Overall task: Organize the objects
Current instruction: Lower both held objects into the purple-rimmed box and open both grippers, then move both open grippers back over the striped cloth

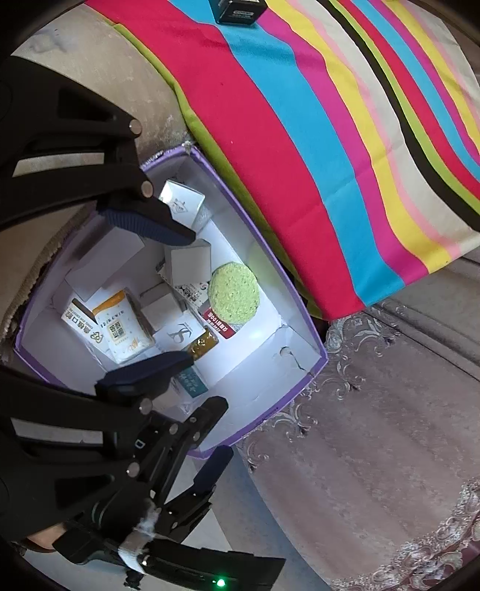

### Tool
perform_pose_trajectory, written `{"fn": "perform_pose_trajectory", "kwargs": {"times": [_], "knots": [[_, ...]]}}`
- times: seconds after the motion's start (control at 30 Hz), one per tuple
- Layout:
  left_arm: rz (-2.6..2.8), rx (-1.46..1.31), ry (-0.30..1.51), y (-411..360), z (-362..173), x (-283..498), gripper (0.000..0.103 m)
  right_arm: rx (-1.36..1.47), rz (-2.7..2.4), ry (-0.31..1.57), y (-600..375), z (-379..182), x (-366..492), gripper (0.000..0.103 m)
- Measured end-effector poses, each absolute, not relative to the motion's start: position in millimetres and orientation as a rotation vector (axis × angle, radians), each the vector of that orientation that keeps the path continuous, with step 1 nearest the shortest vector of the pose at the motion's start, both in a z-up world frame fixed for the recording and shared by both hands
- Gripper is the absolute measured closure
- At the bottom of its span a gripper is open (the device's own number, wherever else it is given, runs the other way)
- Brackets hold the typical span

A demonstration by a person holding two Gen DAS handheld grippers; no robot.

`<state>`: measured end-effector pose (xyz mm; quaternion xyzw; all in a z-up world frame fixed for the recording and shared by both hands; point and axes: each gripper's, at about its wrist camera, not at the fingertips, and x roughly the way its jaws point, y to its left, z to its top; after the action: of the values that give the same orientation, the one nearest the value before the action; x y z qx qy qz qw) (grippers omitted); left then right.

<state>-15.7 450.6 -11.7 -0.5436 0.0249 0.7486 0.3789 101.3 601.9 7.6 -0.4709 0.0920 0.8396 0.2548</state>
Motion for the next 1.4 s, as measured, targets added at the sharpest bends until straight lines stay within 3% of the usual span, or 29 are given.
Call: {"fn": "perform_pose_trajectory", "kwargs": {"times": [1.4], "knots": [[2.029, -1.395, -0.226, 293.7, 8.5, -29.4, 0.031, -1.343, 2.443, -0.026, 482.8, 38.3, 58.5, 0.028]]}}
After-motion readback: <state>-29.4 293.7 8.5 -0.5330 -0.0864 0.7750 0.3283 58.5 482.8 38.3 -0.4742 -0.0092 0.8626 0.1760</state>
